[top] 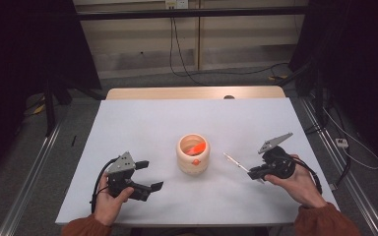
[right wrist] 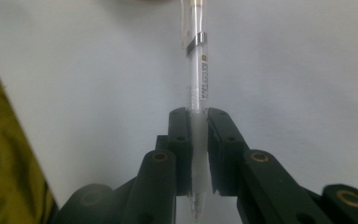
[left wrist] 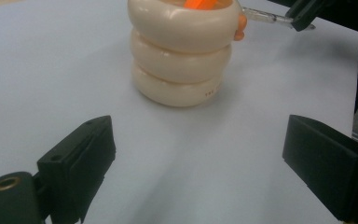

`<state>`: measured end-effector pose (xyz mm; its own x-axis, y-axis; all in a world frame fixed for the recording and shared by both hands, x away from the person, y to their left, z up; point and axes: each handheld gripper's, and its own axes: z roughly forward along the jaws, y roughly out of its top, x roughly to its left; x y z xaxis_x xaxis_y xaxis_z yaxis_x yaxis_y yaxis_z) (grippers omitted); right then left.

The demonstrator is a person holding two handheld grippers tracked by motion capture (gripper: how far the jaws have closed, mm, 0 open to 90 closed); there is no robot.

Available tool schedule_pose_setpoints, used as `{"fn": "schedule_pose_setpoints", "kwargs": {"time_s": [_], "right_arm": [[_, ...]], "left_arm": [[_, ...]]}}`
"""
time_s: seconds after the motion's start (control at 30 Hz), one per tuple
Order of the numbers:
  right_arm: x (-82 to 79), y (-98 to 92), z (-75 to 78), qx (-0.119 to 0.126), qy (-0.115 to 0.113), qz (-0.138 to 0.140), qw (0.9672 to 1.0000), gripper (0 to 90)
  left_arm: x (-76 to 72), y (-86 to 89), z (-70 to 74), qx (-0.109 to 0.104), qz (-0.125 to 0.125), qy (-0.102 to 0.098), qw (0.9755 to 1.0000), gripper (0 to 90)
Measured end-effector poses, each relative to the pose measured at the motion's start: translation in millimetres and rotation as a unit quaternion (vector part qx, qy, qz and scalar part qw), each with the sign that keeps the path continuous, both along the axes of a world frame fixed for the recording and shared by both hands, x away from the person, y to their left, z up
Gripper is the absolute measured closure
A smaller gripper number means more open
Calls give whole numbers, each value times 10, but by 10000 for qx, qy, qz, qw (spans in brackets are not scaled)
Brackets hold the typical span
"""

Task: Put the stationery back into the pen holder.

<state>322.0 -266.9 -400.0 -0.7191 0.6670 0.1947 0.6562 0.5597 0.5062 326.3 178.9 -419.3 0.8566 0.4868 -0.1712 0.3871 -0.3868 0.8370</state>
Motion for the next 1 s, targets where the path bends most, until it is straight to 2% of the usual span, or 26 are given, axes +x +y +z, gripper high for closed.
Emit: {"fn": "schedule_pose_setpoints", "kwargs": {"time_s": [0.1, 0.2, 0.23, 0.37, 0.43, 0.5, 0.53, 0.63, 0.77, 0.83, 0.9, 1.0], "right_arm": [[-67, 52, -1, -44, 58, 273, 9996, 808], [-122, 109, 4, -91, 60, 549, 9984, 808], [-133, 135, 2, -105, 57, 665, 9977, 807], [-155, 296, -22, -257, 53, 1153, 9930, 808], [-164, 378, -7, -260, 5, 1352, 9905, 807], [-162, 437, 33, -239, -134, 1404, 9897, 808], [-165, 460, 62, -201, -171, 1420, 9895, 808], [-161, 535, 97, -179, -286, 1608, 9864, 808], [-173, 716, 45, -331, -302, 2000, 9788, 807], [-170, 805, 41, -373, -352, 2175, 9747, 808], [-168, 899, 53, -493, -412, 2350, 9699, 808], [-169, 1041, 68, -605, -435, 2606, 9626, 807]], "left_arm": [[8, -4, 1, -46, -26, 20, 10000, 89], [11, -22, 27, 40, -150, 33, 9999, 88], [14, -29, 41, 103, -210, 22, 9997, 88], [3, -87, 78, 121, -448, 23, 9989, 88], [-12, -113, 96, 186, -522, 39, 9985, 81], [-35, -137, 110, 253, -545, 52, 9982, 76], [-43, -148, 117, 285, -633, 59, 9976, 76], [-68, -191, 127, 324, -751, 11, 9966, 78], [-90, -289, 143, 570, -975, -10, 9936, 125], [-104, -365, 150, 744, -1098, 1, 9912, 144], [-110, -441, 166, 946, -1302, -2, 9870, 170], [-125, -572, 173, 1155, -1467, 26, 9824, 227]]}}
